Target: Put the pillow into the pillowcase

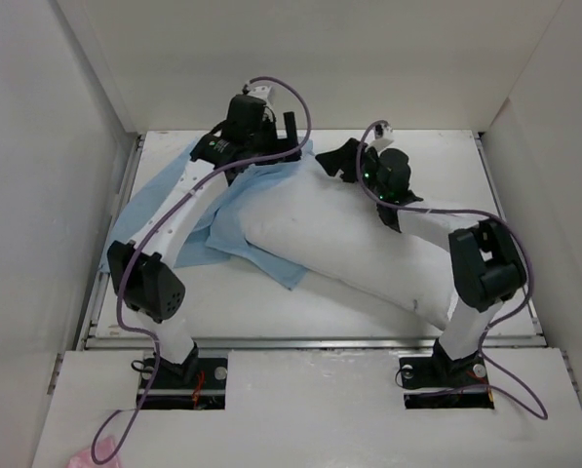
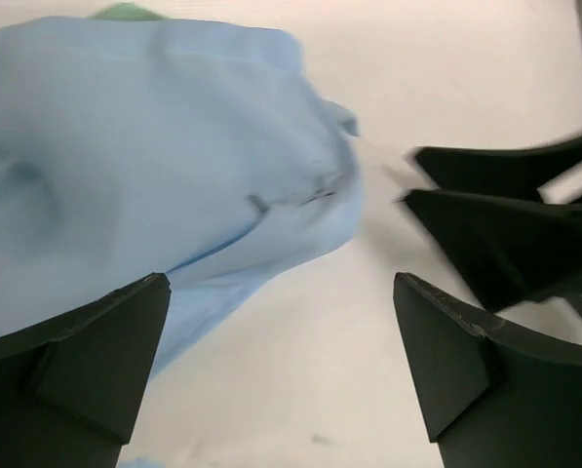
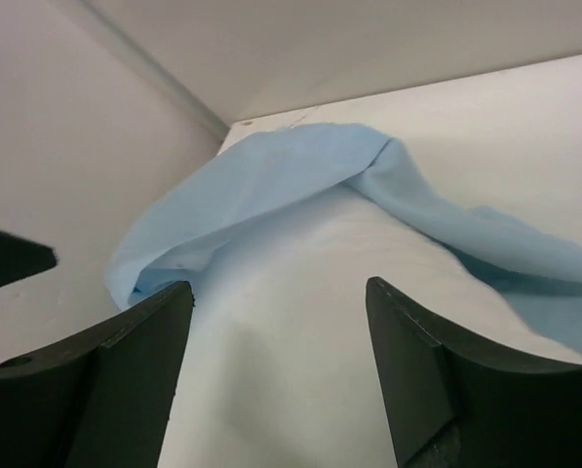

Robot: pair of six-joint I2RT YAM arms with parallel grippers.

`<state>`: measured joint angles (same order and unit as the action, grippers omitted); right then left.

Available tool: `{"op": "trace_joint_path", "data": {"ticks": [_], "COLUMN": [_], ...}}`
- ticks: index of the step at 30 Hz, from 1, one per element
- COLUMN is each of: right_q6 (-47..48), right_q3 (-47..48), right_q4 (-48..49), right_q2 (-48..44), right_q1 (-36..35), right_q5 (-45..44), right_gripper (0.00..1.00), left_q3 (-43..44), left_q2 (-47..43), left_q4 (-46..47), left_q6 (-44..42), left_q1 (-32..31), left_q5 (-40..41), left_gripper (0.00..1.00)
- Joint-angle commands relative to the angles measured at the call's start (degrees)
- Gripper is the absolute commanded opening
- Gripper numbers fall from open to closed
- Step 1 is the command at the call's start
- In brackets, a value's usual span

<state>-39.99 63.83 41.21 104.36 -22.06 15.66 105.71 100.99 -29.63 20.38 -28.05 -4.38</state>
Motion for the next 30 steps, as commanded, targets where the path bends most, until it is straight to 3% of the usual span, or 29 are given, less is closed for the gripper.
{"op": "trace_joint_path", "data": {"ticks": [1,3,7,12,15,19,24,28,30], "right_q6": [9.4,12.5,30.4,48.1,50.4,50.4,51.6,52.8,52.8], "right_q3": [-0.2,1.6,3.7,7.3,9.5,10.2,12.6,15.8,16.4], "right_q4": [-12.8,-21.4,-31.5,-42.8,-48.1,-48.1,-47.5,-47.5,-46.3], "right_q2": [-8.3,-11.1,-15.8,-18.0,-17.3,-15.1,-10.9,-7.5,-6.3], "right_q1": [0.6,0.6,-0.4,-13.6,-18.1,-21.5,-24.0,-25.7,-26.2], "right_q5": [-7.7,-10.6,-8.5,-13.0,-12.6,-10.4,-13.6,-14.8,-16.2], "right_gripper": [0.77,0.77,0.78,0.85,0.9,0.94,0.99,0.99,0.99], "left_q3": [-4.4,-8.2,-17.9,-31.0,-33.5,-34.1,-34.1,-34.7,-35.8], "left_q2": [-9.5,-13.8,-20.6,-23.6,-21.7,-19.3,-18.2,-18.2,-17.7], "left_q4": [0.7,-0.4,-2.0,-2.1,-1.4,-2.0,-1.1,0.8,0.8], "left_q6": [2.5,3.8,8.5,12.7,13.3,14.8,15.4,14.1,13.0], "left_q1": [1.1,1.1,1.6,1.6,1.6,2.2,5.3,5.8,5.8], "left_q5": [12.5,15.6,23.3,20.6,20.0,25.6,26.0,23.9,23.9], "left_gripper": [1.0,1.0,1.0,1.0,0.92,0.81,0.66,0.5,0.32]}}
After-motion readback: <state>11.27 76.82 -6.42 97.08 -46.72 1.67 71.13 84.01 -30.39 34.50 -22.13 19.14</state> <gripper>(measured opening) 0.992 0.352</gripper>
